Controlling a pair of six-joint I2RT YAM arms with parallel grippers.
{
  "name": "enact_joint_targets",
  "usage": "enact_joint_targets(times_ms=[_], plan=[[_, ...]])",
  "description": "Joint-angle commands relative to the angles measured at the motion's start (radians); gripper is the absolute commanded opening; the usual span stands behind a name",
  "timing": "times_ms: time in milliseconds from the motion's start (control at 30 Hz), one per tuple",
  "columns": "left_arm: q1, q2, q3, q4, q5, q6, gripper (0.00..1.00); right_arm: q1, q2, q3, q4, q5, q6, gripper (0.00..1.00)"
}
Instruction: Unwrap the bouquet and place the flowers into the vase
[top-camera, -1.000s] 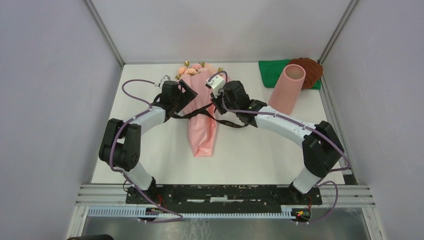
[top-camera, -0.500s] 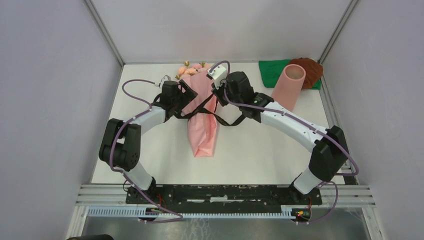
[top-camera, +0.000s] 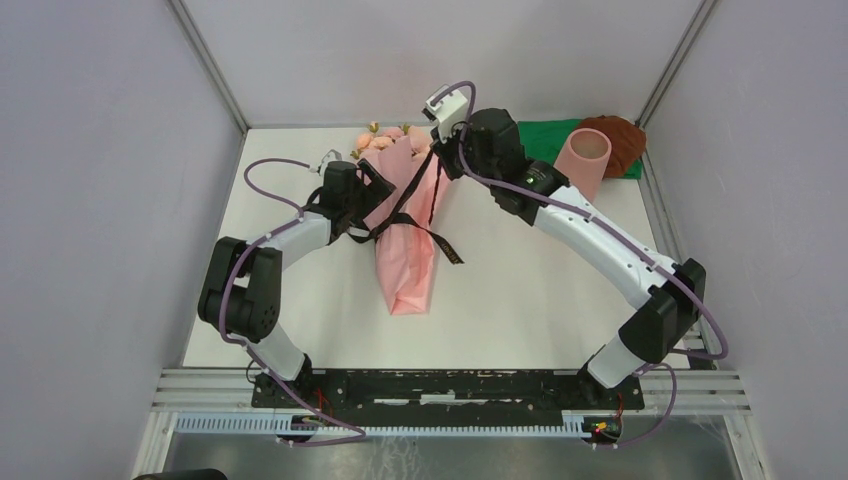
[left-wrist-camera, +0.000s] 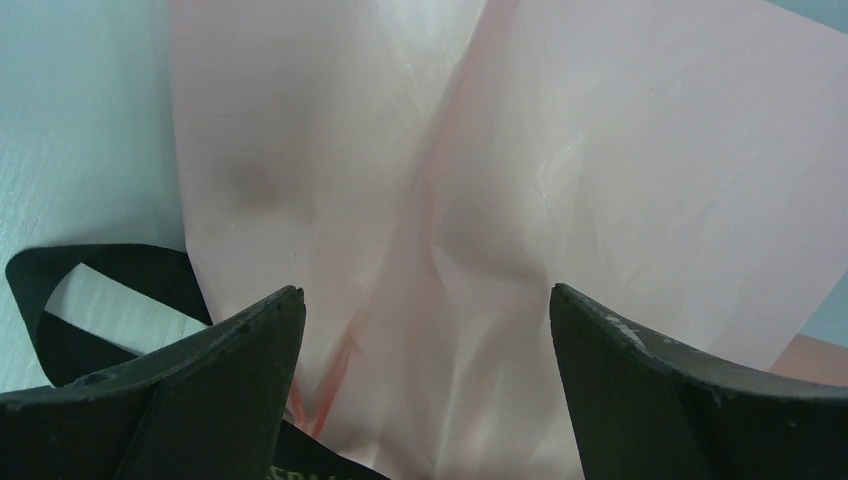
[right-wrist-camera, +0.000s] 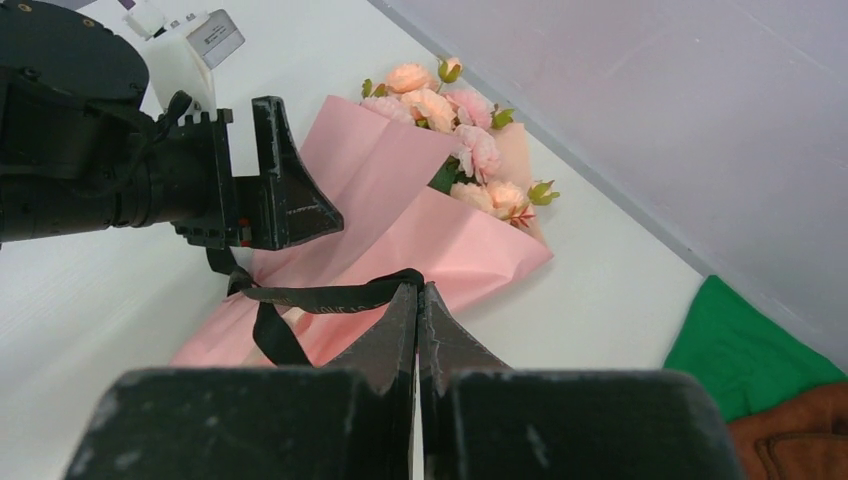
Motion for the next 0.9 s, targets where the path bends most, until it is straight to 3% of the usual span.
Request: enact_joint_targets(times_ms=[0, 100, 333, 567, 867], plan=[[0.004, -0.006, 0.004, 0.042, 0.014, 0.033, 0.97, -0.022, -0.07, 0.03, 0.045, 0.02, 0.011, 0.0], [0.004, -0.011, 0.001, 0.042, 0.011, 0.033, 0.96, -0.036, -0.102, 0.032, 0.086, 0.019, 0.011, 0.0], [0.003, -0.036, -0.007, 0.032, -0.003, 0.042, 0.96, -0.081, -0.11, 0.206, 0.017, 0.034, -0.029, 0.0], [0.005, -0.049, -0.018, 0.03, -0.005, 0.044, 0.97, -0.1, -0.32, 0.006, 0.238, 0.128, -0.067, 0.0], [0.004, -0.048, -0.019, 0.04, 0.01, 0.038, 0.96, -0.133, -0.319, 0.189, 0.141, 0.163, -0.134, 0.0]])
